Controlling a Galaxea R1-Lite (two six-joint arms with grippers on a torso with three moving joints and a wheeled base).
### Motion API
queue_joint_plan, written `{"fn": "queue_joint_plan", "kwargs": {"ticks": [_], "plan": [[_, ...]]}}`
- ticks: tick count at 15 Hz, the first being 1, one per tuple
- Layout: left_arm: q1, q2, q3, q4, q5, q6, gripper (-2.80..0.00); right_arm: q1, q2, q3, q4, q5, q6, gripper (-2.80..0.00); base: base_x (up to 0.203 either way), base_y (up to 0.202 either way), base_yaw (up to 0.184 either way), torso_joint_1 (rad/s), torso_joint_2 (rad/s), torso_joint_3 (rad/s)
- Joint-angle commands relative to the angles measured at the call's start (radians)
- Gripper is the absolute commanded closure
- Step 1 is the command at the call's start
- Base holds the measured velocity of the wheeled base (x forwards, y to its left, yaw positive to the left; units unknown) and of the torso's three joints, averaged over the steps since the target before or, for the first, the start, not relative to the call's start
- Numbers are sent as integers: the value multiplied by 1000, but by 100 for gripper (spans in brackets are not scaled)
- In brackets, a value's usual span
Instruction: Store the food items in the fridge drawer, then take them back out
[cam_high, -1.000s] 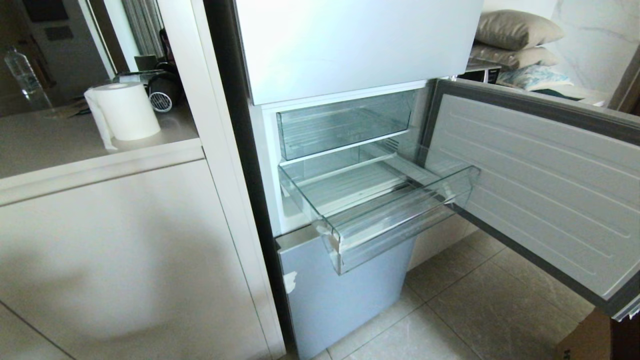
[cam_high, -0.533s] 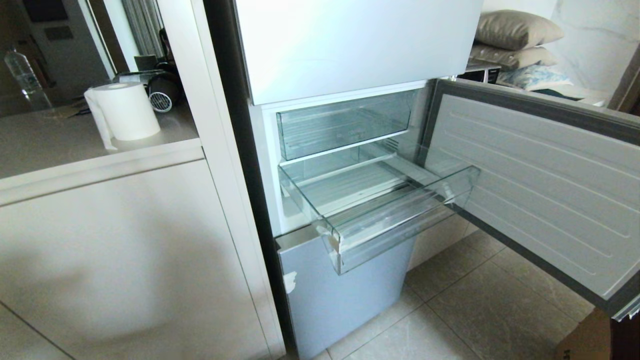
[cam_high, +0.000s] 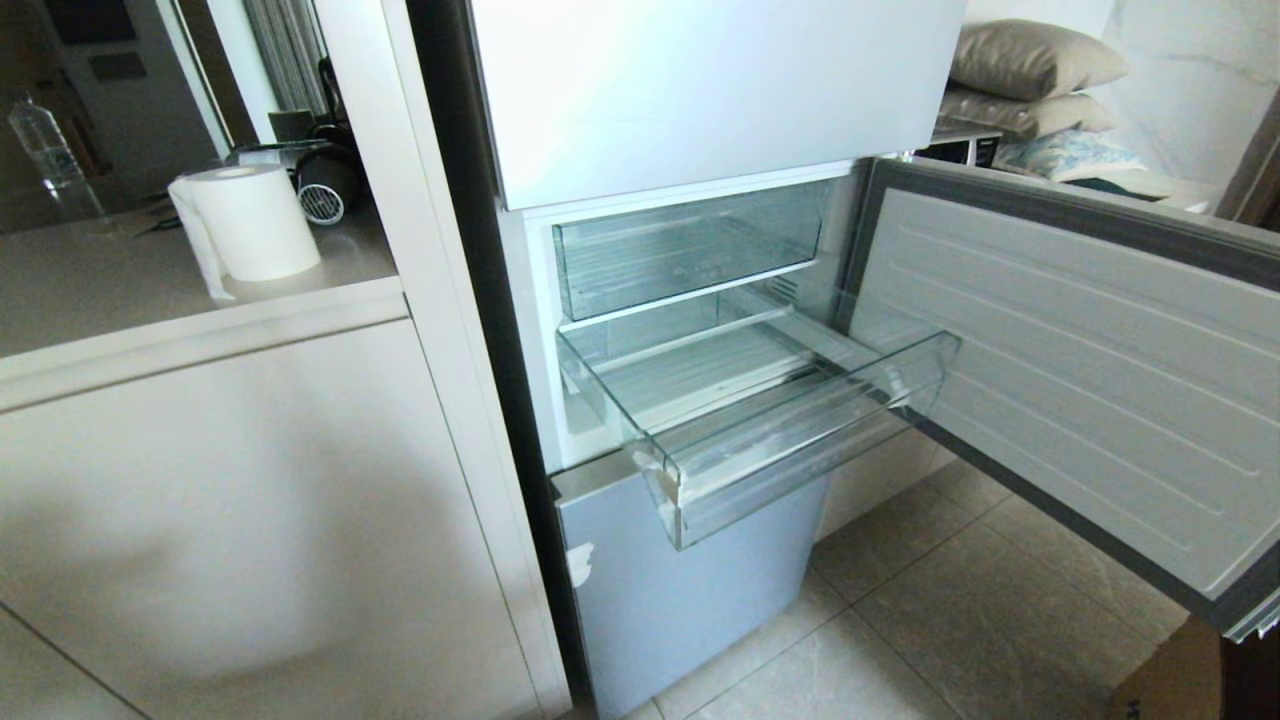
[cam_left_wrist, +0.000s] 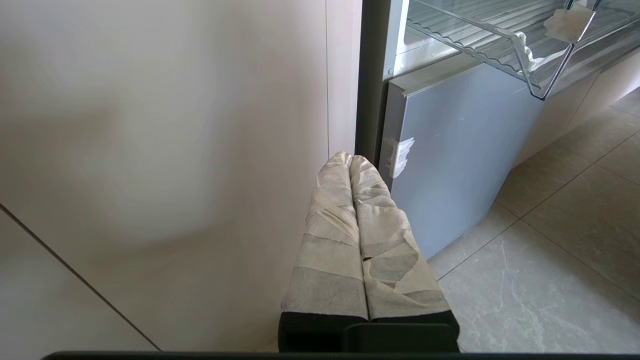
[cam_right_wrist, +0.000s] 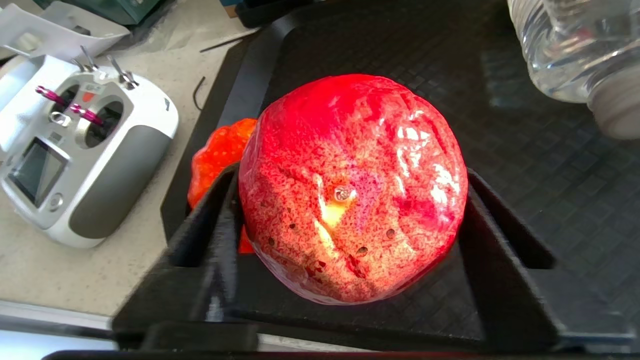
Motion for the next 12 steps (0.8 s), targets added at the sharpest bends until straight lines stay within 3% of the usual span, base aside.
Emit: {"fn": "queue_joint_plan", "kwargs": {"ticks": [1, 7, 10, 11, 12], "plan": [[0, 2, 0, 0, 0, 1, 0, 0, 11, -9, -6, 3, 3, -280, 0, 0, 0, 0, 0, 0], [0, 2, 0, 0, 0, 0, 0, -3, -2, -29, -6, 3, 20, -280, 0, 0, 0, 0, 0, 0], [0, 2, 0, 0, 0, 1, 0, -4, -111, -8, -6, 4, 41, -280, 0, 0, 0, 0, 0, 0], [0, 2, 0, 0, 0, 0, 0, -4, -150, 1, -5, 4, 46, 0, 0, 0, 0, 0, 0, 0], [0, 2, 0, 0, 0, 1, 0, -4, -195, 14, -5, 4, 55, 0, 0, 0, 0, 0, 0, 0]]}}
